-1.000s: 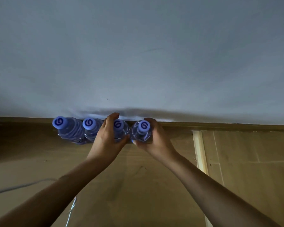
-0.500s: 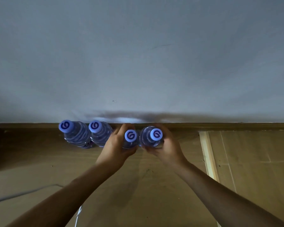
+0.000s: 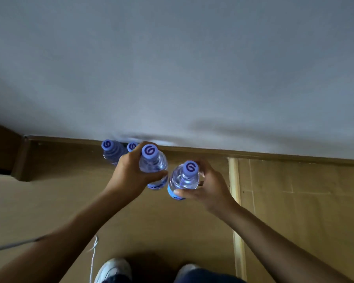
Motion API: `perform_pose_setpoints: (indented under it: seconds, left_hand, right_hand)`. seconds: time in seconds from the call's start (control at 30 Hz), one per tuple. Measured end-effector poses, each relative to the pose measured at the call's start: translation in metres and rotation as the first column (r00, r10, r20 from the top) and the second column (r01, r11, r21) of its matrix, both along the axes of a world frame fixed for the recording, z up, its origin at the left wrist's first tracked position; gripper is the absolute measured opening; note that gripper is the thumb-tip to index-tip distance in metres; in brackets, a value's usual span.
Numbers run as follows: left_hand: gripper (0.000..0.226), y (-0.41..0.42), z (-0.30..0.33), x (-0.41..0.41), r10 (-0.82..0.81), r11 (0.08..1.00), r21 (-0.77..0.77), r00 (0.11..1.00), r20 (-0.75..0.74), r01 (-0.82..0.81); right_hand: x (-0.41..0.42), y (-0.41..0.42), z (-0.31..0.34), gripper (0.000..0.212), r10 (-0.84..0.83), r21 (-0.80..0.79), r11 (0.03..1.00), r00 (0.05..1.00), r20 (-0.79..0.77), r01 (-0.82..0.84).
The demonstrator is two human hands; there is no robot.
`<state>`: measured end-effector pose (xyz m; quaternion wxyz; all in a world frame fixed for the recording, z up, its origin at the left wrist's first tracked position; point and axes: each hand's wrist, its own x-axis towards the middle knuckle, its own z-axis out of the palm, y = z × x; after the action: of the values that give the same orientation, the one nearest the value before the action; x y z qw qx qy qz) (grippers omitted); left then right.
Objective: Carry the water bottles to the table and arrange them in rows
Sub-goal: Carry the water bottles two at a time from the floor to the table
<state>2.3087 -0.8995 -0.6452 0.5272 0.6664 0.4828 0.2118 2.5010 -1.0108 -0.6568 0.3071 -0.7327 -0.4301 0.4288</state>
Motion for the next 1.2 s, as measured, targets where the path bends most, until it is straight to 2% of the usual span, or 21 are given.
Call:
perform_pose_setpoints:
  seconds: [0.07,0.23,0.5,0.6,0.7,0.83,0.93,1.03,1.2]
  left_hand:
    - [0.048,-0.003,0.053,-0.015,0.027,0.999,-0.025,1.0,0.003,-0.027]
    - [0.048,-0.011,0.2,-0.053,-0.029,0.999,-0.015,1.0,-0.007,0.029]
    - [0.047,-0.015,0.438,-0.137,-0.05,0.998,0.034,0.999,-0.009,0.05]
    - [0.044,-0.028,0.515,-0.167,0.026,0.998,0.065,1.0,0.012,-0.027]
    - [0.043,-0.048,0.578,-0.195,0.175,0.982,0.057,0.983,0.054,-0.178]
    - [0.056,-0.086,0.642,-0.245,0.351,0.931,0.051,0.926,0.136,-0.36]
    - [0.058,-0.123,0.674,-0.286,0.501,0.85,0.096,0.851,0.157,-0.518]
    - [0.052,-0.157,0.694,-0.326,0.658,0.718,0.147,0.732,0.175,-0.68]
    - [0.05,-0.204,0.709,-0.4,0.874,0.364,0.095,0.375,0.308,-0.927]
  right_hand:
    - [-0.008,0.0,0.053,0.06,0.008,-0.012,1.0,1.0,0.007,-0.008]
    - [-0.038,0.009,0.196,0.054,0.075,-0.004,0.997,0.997,0.019,-0.075]
    - [-0.113,0.035,0.428,0.053,0.231,0.096,0.969,0.973,-0.022,-0.228]
    - [-0.143,0.041,0.499,0.058,0.287,0.153,0.949,0.956,-0.066,-0.275]
    - [-0.175,0.045,0.559,0.056,0.374,0.213,0.914,0.921,-0.105,-0.347]
    - [-0.225,0.047,0.627,0.059,0.504,0.276,0.846,0.852,-0.137,-0.456]
    - [-0.27,0.043,0.665,0.059,0.62,0.321,0.768,0.769,-0.156,-0.554]
    - [-0.32,0.039,0.693,0.062,0.719,0.362,0.674,0.684,-0.12,-0.644]
    - [-0.421,0.035,0.712,0.065,0.83,0.363,0.551,0.54,-0.142,-0.751]
